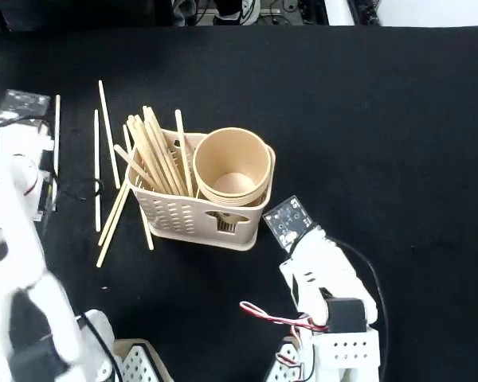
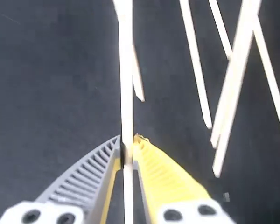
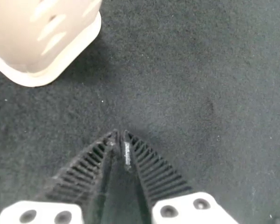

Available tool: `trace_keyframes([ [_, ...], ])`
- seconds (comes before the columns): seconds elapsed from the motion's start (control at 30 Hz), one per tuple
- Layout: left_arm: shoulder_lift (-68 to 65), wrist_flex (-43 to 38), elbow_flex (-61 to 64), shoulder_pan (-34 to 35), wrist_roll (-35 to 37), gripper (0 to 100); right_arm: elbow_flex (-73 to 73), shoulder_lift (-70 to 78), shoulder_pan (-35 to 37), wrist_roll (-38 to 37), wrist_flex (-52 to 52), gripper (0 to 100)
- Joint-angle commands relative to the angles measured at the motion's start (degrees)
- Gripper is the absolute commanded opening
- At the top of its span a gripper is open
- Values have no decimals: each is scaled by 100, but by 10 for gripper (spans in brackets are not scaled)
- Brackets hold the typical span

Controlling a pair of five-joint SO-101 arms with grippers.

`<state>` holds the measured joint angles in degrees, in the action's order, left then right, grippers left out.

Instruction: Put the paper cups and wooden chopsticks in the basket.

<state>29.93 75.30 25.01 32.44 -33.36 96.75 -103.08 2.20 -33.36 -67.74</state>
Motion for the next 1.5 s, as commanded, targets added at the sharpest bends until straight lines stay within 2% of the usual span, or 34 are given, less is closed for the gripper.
trace_keyframes([
  [0.0, 1618, -800, 268, 40, 1099, 29, -13, -400, -44, -35, -18, 12],
  [0.13, 2514, -1407, 251, 40, 2769, 29, -13, -400, -44, -35, -18, 12],
  [0.23, 3288, -1785, 251, -101, 3604, 29, -13, -400, -44, -35, -18, 12],
  [0.33, 4149, -2066, 295, -558, 4220, 29, -13, -400, -44, -35, -18, 12],
  [0.43, 4958, -2479, 303, -1305, 4712, 29, -13, -400, -44, -35, -18, 12],
  [0.57, 5538, -3437, 664, -2624, 5002, 29, -13, -400, -44, -35, -18, 12],
  [0.67, 5582, -4220, 1473, -3512, 4993, 29, -13, -400, -44, -35, -18, 12],
  [0.87, 5574, -5512, 3565, -3741, 4993, 29, -13, -400, -44, -35, -18, 12],
  [0.97, 5626, -5855, 4163, -3741, 4993, 29, -13, -400, -44, -35, -18, 12],
  [1.03, 5618, -5802, 4277, -3758, 4967, 30, -13, -400, -44, -35, -18, 12],
  [1.17, 5574, -4941, 4057, -4031, 4308, 87, -13, -400, -44, -35, -18, 12],
  [1.3, 5574, -4105, 3618, -4215, 4299, 137, -13, -400, -44, -35, -18, 12],
  [1.47, 5565, -3059, 2651, -3820, 4273, 180, -13, -400, -44, -35, -18, 12],
])
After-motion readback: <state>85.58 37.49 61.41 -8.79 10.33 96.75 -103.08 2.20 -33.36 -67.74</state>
